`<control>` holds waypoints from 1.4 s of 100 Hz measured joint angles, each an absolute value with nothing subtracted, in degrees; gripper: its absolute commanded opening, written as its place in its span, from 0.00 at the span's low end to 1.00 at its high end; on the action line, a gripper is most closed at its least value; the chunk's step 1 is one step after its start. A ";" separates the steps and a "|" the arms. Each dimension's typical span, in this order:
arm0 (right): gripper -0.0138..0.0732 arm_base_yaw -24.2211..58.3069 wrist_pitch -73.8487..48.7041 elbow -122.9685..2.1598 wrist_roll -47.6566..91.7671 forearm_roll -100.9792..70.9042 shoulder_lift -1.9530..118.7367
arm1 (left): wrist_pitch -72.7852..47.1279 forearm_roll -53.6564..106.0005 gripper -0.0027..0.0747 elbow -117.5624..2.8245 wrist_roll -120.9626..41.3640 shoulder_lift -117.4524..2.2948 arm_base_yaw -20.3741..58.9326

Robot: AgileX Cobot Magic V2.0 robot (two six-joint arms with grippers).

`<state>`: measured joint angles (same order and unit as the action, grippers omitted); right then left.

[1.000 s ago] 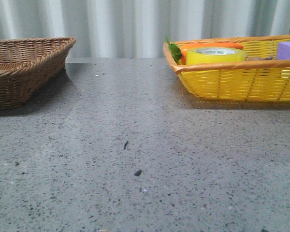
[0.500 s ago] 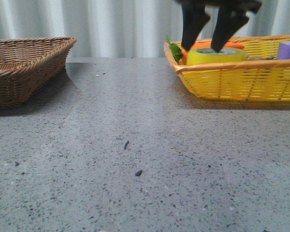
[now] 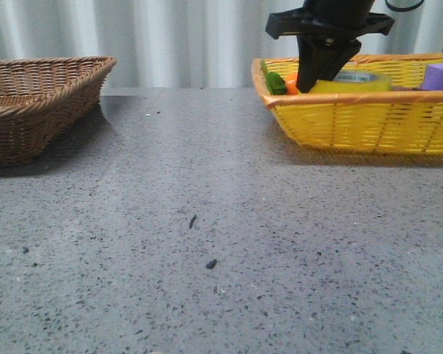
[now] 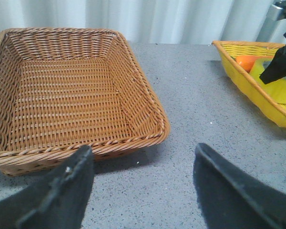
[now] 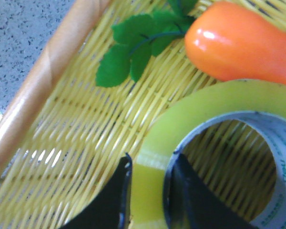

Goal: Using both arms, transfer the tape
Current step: 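Lower the right gripper into the yellow basket and grasp the yellow tape roll, then carry the tape roll toward the brown basket and set it on the table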

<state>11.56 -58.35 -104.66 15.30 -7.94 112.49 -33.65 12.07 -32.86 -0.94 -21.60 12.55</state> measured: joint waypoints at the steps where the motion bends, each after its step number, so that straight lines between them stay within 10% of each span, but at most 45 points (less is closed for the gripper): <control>1: 0.10 11.56 -58.35 -104.53 15.30 -7.95 112.39 | -33.65 12.07 0.58 -32.86 -0.94 -21.60 12.55; 55: 0.10 26.33 -52.49 -114.23 15.19 -7.15 95.75 | -33.65 12.65 0.58 -32.86 -0.94 -21.60 12.55; 94: 0.12 35.01 -55.90 -114.13 10.71 -6.86 113.80 | -33.65 14.43 0.58 -32.86 -0.94 -21.60 12.55; 106: 0.27 34.90 -57.16 -113.92 9.77 -6.11 117.30 | -33.65 14.66 0.58 -32.86 -0.94 -21.60 12.55; 123: 0.75 34.90 -58.25 -113.92 9.71 -6.35 117.48 | -33.65 16.71 0.58 -32.86 -0.94 -21.60 12.55; 140: 0.54 34.90 -60.91 -113.92 9.45 -6.70 111.87 | -33.65 19.47 0.58 -32.86 -2.00 -22.11 12.55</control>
